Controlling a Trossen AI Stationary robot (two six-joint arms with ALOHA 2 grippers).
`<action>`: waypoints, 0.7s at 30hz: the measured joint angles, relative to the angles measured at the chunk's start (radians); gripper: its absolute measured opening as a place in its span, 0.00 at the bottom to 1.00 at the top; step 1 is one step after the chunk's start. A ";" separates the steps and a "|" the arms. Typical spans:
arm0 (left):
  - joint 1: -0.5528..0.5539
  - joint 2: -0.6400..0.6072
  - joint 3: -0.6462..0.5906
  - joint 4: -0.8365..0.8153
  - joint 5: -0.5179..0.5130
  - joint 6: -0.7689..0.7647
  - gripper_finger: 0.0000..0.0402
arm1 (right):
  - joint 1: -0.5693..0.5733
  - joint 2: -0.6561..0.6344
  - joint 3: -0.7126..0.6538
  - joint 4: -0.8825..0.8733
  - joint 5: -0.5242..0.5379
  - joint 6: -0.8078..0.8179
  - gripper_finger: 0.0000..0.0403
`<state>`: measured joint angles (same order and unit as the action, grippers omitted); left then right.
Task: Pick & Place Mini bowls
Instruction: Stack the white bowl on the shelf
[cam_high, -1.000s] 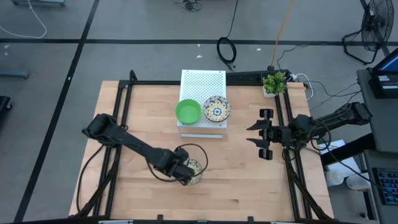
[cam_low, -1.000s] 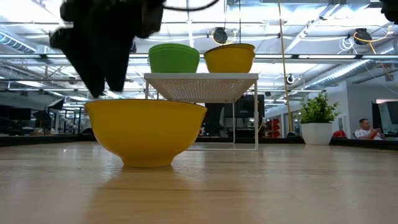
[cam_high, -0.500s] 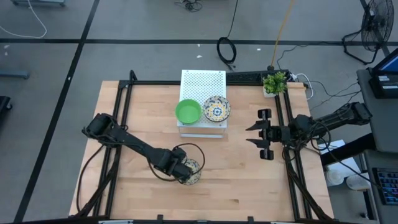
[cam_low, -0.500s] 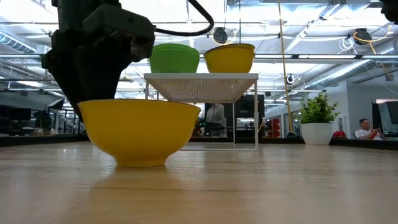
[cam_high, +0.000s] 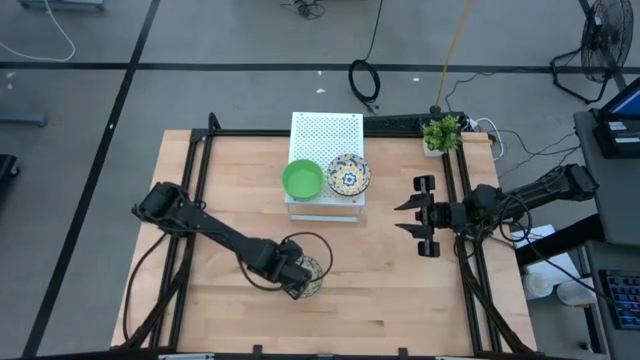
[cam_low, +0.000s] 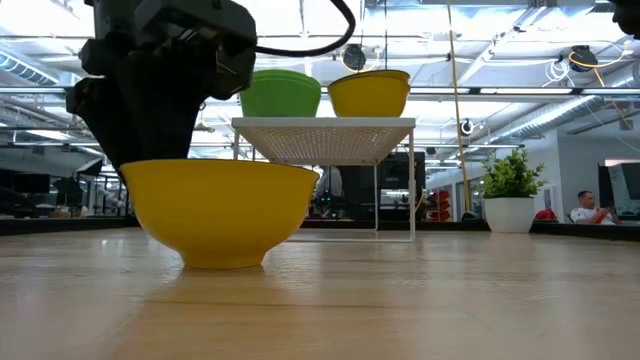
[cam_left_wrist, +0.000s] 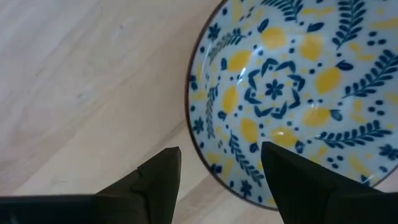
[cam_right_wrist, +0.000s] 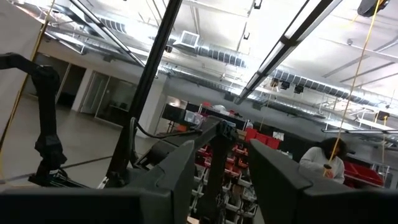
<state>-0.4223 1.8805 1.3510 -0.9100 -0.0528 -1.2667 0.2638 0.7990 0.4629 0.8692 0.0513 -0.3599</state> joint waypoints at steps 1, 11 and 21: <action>0.002 0.000 0.000 -0.001 0.001 0.001 0.56 | 0.000 0.000 0.000 0.000 0.000 0.000 0.35; 0.009 0.000 0.000 -0.005 0.027 -0.002 0.28 | 0.000 0.000 0.000 0.000 0.000 0.000 0.35; 0.017 -0.005 0.001 0.000 -0.028 0.076 0.06 | 0.000 0.000 0.001 -0.008 0.000 0.014 0.35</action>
<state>-0.4057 1.8754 1.3519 -0.9105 -0.0807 -1.1904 0.2638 0.7990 0.4637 0.8616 0.0513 -0.3455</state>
